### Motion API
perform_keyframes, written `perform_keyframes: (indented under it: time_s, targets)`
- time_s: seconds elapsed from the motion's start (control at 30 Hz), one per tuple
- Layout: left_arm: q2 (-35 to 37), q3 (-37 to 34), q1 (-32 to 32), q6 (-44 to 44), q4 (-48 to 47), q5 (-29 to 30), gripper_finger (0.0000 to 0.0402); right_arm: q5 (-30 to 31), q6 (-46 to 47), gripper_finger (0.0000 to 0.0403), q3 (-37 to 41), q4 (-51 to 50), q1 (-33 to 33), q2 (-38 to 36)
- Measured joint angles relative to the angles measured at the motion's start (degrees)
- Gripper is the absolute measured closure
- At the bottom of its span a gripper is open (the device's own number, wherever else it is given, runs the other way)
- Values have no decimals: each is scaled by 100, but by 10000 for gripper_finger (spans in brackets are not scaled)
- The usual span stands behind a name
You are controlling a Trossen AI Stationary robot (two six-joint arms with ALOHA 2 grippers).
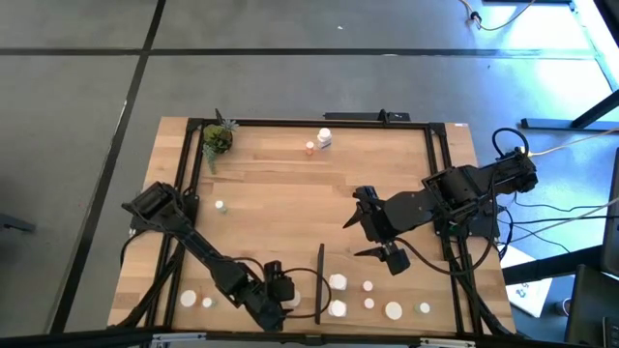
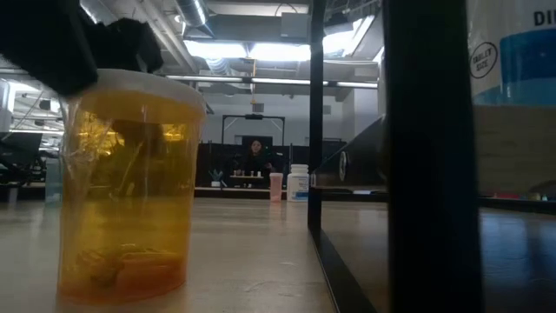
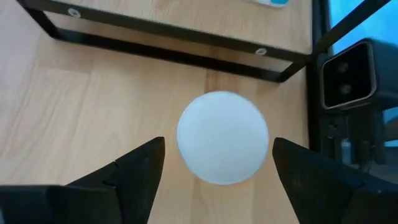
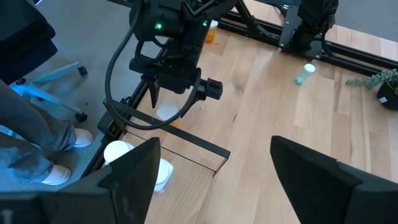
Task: Pick and place medicine bottles onto shelf by color
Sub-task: Put the bottom center orange pill bottle on the shelf
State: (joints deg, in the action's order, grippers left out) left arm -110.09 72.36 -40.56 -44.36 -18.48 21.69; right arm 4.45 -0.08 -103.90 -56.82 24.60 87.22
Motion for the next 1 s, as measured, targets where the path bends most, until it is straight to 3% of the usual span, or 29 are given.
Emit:
perform_keyframes:
  time_s: [1.0]
  targets:
    - [5,0,108,-19,-8,11,109,2,6,97,0,2,0,2]
